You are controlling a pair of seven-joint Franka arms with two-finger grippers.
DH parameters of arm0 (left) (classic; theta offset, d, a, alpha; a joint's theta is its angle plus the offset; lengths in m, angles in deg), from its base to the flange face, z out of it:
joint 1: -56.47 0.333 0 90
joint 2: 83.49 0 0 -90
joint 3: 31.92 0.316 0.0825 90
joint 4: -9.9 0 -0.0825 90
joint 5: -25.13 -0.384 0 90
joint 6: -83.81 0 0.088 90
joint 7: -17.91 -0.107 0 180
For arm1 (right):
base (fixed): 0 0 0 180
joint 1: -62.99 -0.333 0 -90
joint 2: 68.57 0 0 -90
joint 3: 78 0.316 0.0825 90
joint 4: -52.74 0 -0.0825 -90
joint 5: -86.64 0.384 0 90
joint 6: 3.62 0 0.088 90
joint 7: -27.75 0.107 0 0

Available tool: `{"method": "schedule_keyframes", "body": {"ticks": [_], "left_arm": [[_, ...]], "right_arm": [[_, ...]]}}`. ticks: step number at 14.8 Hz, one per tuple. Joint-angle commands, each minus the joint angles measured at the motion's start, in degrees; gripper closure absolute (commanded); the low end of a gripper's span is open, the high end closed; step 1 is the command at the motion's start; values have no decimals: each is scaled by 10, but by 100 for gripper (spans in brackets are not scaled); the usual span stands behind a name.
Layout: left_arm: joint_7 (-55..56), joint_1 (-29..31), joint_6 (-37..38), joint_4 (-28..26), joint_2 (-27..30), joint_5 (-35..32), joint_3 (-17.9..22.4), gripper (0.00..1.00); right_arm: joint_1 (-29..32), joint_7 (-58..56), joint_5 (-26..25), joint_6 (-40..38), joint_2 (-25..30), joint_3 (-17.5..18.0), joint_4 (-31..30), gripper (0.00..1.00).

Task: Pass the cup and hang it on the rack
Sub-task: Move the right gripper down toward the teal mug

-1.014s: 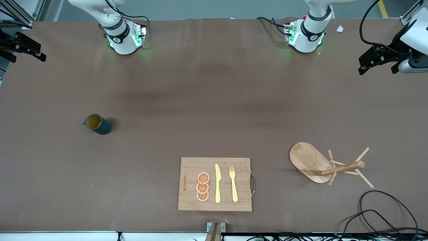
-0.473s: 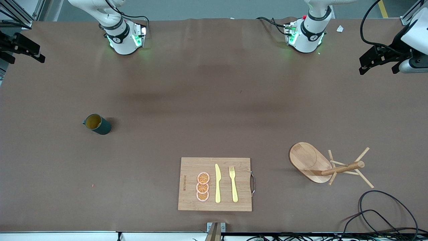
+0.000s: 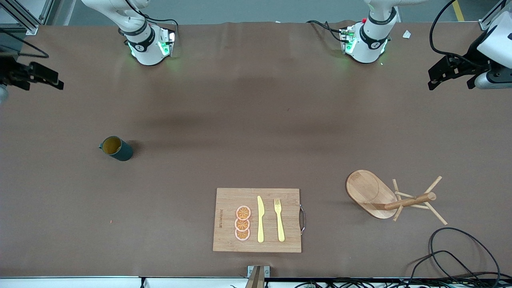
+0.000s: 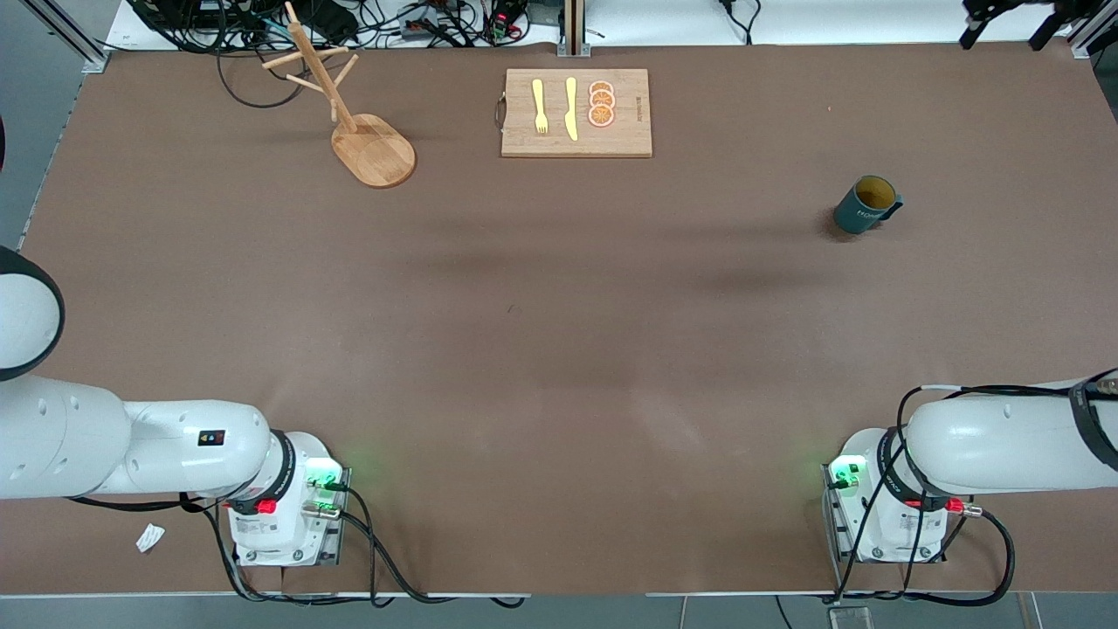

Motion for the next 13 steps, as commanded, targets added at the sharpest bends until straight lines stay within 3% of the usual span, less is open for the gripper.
{"method": "schedule_keyframes", "body": {"ticks": [1, 6, 13], "left_arm": [[2, 1, 8, 10, -1, -1, -2, 0], [1, 3, 8, 11, -3, -6, -2, 0], [-1, 4, 8, 13, -13, -7, 1, 0]], "right_arm": [[9, 1, 1, 19, -57, 3, 13, 0], [9, -26, 3, 92, -124, 3, -1, 0], [51, -300, 11, 363, -127, 4, -216, 0]]}}
